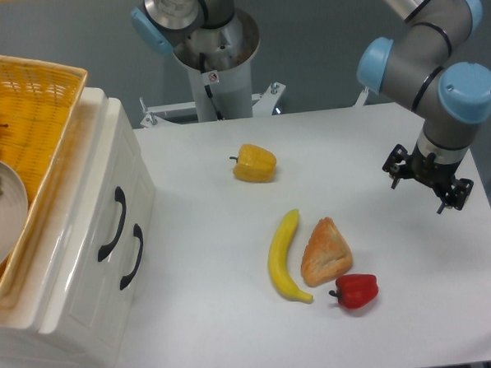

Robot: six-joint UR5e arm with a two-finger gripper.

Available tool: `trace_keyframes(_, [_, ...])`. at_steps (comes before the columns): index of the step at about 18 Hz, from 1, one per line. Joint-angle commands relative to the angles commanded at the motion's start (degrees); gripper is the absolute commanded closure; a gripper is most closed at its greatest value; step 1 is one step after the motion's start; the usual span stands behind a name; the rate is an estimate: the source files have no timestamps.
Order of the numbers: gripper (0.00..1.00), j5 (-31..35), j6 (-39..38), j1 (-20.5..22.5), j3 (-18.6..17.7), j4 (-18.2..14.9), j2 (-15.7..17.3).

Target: Slide the top white drawer open

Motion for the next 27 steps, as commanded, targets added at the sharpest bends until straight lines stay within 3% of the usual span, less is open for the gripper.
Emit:
trace_keyframes(8, [0.0, 0.1, -0.3, -0.2, -0.2, 0.0, 0.4])
trace_keyframes(12, [0.0, -0.2, -8.2, -1.5, -1.1, 0.1, 0.4])
trace_keyframes(14, [0.0, -0.1, -8.6, -1.5, -1.1, 0.1, 0.4])
trace_keyframes(22, [0.0, 0.3, -9.5, -2.5, -1.8, 0.1, 3.6])
trace_keyframes(27, [0.0, 2.8, -17.7, -5.3, -5.0, 0.3, 5.6])
